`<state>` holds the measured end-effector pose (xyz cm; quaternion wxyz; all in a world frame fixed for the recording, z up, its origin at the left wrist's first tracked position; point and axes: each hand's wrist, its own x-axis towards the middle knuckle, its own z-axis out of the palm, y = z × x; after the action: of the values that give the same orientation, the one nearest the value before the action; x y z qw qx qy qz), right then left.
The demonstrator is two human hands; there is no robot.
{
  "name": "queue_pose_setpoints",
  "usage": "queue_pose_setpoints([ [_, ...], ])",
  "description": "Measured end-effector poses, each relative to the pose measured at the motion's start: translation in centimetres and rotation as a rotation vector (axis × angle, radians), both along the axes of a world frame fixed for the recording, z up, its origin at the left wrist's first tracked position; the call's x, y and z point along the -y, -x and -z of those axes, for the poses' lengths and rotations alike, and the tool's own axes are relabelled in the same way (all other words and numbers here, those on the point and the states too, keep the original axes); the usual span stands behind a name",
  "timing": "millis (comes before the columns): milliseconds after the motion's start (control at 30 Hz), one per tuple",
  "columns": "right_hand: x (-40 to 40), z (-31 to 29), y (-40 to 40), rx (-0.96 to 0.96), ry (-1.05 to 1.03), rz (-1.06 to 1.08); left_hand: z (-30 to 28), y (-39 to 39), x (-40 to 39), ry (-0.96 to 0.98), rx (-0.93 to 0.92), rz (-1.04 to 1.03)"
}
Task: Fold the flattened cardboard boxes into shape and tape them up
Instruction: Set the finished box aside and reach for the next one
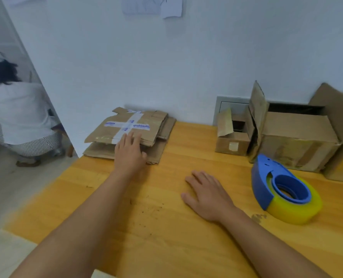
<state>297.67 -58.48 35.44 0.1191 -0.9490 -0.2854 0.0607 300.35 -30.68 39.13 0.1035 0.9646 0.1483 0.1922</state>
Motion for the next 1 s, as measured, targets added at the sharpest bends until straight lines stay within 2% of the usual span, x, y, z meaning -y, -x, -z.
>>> queue_pose_setpoints([
  [167,-0.2,0.3,0.0,0.034,-0.011,0.018,0.3,-2.1,-0.6,0.011,0.058,0.042],
  [433,-0.1,0.3,-0.2,0.057,-0.040,0.031,-2.3,-1.5,0.0,0.073,0.486,0.140],
  [700,-0.1,-0.7,-0.3,0.028,-0.133,0.047,-9.1,5.6,2.4,0.344,0.765,0.159],
  [800,0.4,-1.9,0.0,-0.075,-0.341,0.090,-10.8,8.6,3.4,0.447,0.840,0.149],
  [900,1.0,-4.2,0.4,-0.010,-0.610,0.163,-11.8,10.8,4.1,0.530,0.865,0.123],
  [1000,1.8,-8.0,1.0,0.039,-0.962,0.266,-12.3,12.2,5.3,0.579,0.861,0.131],
])
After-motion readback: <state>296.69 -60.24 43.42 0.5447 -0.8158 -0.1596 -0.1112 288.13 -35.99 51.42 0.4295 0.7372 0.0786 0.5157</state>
